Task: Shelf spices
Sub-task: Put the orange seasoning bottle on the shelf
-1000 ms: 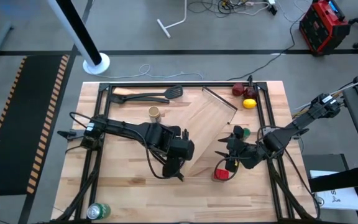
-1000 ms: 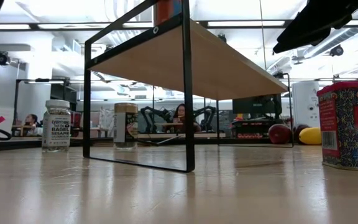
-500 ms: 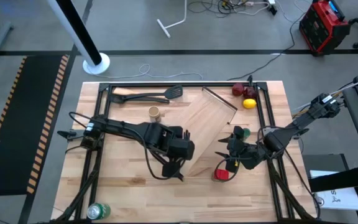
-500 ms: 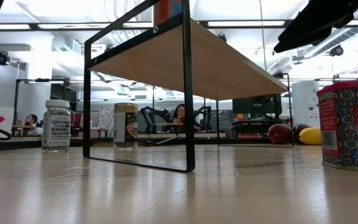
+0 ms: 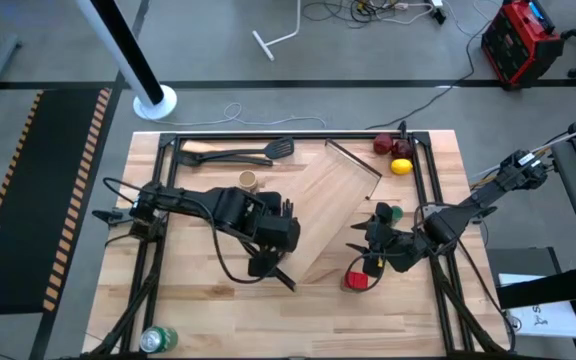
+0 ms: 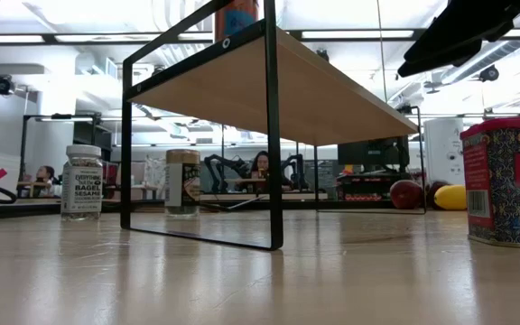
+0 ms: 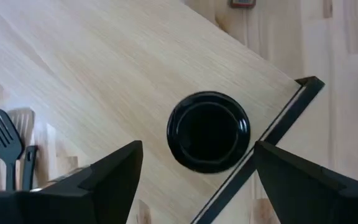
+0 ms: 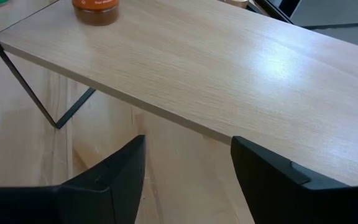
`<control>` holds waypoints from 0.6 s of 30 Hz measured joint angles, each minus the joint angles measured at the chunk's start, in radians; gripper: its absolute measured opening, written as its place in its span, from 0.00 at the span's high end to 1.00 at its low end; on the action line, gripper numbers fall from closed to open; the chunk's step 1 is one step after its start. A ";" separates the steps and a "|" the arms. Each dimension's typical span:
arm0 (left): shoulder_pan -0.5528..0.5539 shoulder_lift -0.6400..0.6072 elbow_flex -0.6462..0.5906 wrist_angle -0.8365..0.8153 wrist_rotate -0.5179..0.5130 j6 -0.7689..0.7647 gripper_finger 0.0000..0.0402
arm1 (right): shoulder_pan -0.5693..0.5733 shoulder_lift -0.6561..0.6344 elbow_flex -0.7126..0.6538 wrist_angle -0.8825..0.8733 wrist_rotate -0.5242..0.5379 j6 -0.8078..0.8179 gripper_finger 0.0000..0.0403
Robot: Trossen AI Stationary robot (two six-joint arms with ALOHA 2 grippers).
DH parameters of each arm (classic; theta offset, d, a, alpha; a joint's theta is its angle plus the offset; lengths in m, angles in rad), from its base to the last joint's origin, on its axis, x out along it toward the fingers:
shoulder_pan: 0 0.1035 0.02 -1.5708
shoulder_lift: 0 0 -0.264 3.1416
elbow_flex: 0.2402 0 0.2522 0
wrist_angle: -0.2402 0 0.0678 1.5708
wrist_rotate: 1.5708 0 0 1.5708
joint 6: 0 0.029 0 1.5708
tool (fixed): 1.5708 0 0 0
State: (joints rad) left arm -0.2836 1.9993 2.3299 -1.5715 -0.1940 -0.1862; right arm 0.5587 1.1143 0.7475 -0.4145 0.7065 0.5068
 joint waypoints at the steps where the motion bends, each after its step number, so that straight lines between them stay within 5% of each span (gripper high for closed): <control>1: -0.001 -0.003 0.000 0.000 0.000 -0.004 0.27 | 0.000 0.000 0.000 0.000 0.000 0.000 0.47; 10: -0.017 -0.043 -0.019 0.000 0.001 -0.102 0.28 | 0.002 0.000 -0.012 0.000 -0.007 0.011 0.44; 18: -0.017 -0.085 -0.167 0.000 -0.004 -0.140 0.32 | 0.007 0.000 -0.022 0.000 -0.009 0.024 0.47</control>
State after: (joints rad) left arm -0.3003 1.9141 2.1632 -1.5715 -0.1979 -0.3265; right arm 0.5655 1.1145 0.7254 -0.4141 0.6975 0.5313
